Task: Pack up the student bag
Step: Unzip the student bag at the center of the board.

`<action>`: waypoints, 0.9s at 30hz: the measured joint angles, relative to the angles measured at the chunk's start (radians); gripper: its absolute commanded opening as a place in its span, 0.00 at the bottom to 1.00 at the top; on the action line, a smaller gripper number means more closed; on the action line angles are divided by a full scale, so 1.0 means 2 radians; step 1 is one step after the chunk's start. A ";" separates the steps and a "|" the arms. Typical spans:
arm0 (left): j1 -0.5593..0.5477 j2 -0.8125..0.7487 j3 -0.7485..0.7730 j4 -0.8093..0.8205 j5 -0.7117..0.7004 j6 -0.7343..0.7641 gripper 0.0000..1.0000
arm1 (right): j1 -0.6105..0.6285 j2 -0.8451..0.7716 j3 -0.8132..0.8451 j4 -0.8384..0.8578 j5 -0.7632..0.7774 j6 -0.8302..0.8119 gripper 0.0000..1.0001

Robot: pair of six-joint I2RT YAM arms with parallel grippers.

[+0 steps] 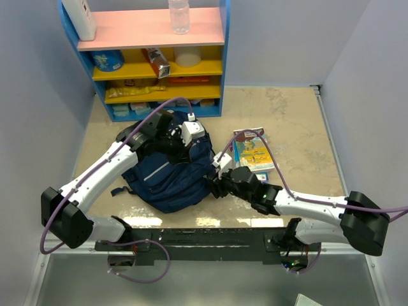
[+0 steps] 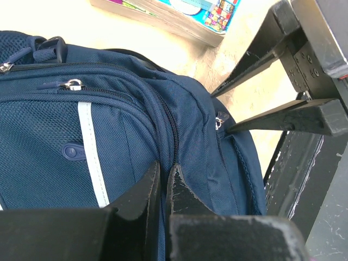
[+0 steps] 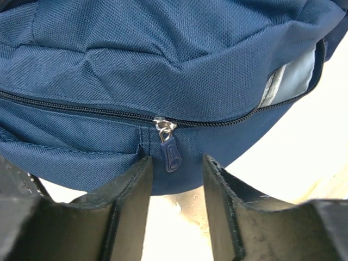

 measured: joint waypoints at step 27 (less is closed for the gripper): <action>0.000 0.003 0.000 0.018 0.004 -0.006 0.00 | 0.006 -0.016 0.013 -0.017 0.045 0.021 0.00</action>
